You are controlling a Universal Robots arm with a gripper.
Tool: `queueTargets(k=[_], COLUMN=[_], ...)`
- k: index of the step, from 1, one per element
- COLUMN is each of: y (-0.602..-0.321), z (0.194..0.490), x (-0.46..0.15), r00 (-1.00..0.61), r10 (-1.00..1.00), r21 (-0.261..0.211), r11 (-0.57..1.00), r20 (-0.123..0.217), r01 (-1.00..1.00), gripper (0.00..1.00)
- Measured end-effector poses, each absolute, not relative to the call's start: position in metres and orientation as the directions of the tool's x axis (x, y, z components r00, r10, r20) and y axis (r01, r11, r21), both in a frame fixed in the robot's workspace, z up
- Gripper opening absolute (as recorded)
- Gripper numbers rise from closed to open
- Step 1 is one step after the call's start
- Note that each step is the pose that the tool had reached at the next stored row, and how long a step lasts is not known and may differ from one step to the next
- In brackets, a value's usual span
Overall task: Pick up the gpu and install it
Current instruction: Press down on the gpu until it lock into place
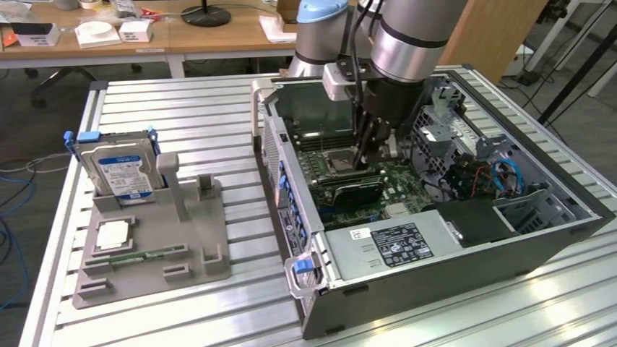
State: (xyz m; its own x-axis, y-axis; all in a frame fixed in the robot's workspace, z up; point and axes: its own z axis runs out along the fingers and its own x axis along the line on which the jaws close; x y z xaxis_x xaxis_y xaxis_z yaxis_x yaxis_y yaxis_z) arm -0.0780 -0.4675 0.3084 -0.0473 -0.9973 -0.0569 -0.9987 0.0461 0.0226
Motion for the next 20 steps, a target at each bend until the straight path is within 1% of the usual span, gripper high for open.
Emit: queueTargets(k=[20], y=[-0.467], z=[0.272], x=[-0.084], r00=[-0.047], r10=[-0.997], r21=[0.022], r11=[0.046], r20=[-0.057], r01=[-0.999], gripper=[0.11])
